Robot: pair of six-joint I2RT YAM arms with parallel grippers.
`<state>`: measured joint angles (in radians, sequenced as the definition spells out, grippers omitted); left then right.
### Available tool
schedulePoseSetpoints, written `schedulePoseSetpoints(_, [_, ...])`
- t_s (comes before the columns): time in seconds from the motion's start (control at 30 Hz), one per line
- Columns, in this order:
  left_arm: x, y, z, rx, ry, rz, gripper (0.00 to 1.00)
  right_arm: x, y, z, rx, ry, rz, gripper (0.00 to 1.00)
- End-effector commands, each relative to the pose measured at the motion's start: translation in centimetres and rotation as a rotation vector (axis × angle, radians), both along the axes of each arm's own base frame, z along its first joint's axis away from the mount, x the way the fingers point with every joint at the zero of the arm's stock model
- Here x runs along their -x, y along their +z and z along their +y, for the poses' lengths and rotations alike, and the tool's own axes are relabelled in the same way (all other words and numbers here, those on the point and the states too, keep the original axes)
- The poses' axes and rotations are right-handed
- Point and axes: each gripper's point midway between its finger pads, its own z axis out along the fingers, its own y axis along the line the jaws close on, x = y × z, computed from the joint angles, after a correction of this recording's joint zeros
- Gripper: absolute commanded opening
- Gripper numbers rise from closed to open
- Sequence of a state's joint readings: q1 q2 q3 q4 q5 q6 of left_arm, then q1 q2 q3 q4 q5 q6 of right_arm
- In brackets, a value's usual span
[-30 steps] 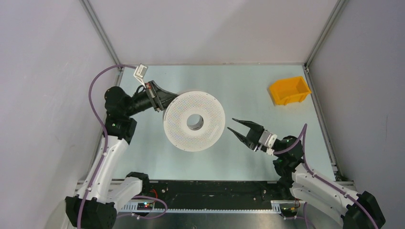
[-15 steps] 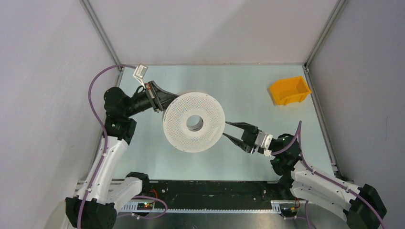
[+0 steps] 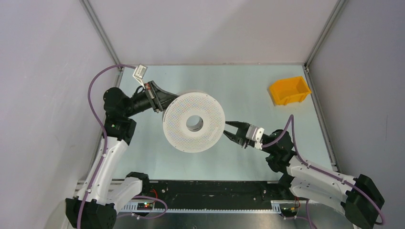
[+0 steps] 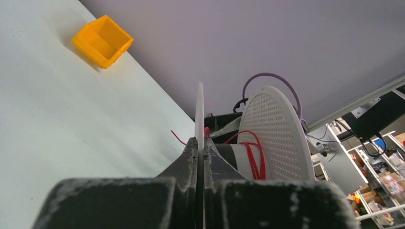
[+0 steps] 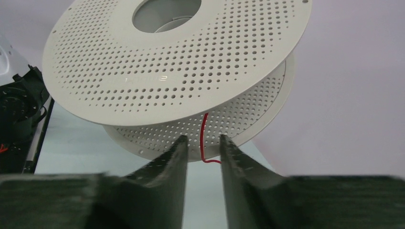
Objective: Wrap the cables
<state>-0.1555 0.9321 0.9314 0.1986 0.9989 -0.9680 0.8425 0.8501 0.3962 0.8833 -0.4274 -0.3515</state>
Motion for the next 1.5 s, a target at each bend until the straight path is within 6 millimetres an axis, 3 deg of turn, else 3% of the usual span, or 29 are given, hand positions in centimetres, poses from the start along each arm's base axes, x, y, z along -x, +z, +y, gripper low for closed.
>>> schedulePoseSetpoints(0.0, [1.2, 2.2, 0.0, 0.027, -0.009, -0.072, 0.0, -0.6, 2.4, -0.1, -0.052, -0.033, -0.012, 0.29])
schedulePoseSetpoints(0.1, [0.9, 2.3, 0.1, 0.029, 0.009, -0.079, 0.0, -0.6, 1.8, -0.1, -0.049, -0.027, 0.054, 0.09])
schedulePoseSetpoints(0.17, [0.6, 2.3, 0.2, 0.027, 0.025, -0.087, 0.0, -0.6, 1.4, -0.2, -0.064, -0.018, 0.14, 0.03])
schedulePoseSetpoints(0.4, [-0.7, 2.8, 0.7, 0.001, 0.113, -0.194, 0.0, 1.5, 0.7, 0.8, -0.051, 0.179, 0.468, 0.0])
schedulePoseSetpoints(0.6, [-0.4, 3.9, 0.9, -0.003, 0.13, -0.259, 0.0, 4.0, 2.6, 1.1, -0.103, 0.43, 0.676, 0.0])
schedulePoseSetpoints(0.77, [-0.2, 4.2, 1.0, 0.031, 0.134, -0.236, 0.0, 4.3, 3.8, 1.8, -0.169, 0.555, 0.756, 0.0])
schedulePoseSetpoints(0.87, [-0.3, 4.9, 1.3, 0.063, 0.168, -0.27, 0.0, 5.2, 6.4, 1.2, -0.276, 0.675, 0.743, 0.0])
schedulePoseSetpoints(1.07, [-0.3, 5.9, 1.6, 0.166, 0.187, -0.195, 0.0, 4.1, 8.4, 1.2, -0.415, 0.711, 0.752, 0.0])
schedulePoseSetpoints(1.33, [-1.2, 6.3, 3.1, 0.405, 0.257, -0.062, 0.0, 0.8, 12.2, -0.4, -0.648, 0.642, 0.775, 0.0])
schedulePoseSetpoints(1.47, [-1.7, 6.5, 4.0, 0.512, 0.287, 0.009, 0.0, 0.3, 12.8, 0.2, -0.687, 0.635, 0.781, 0.0])
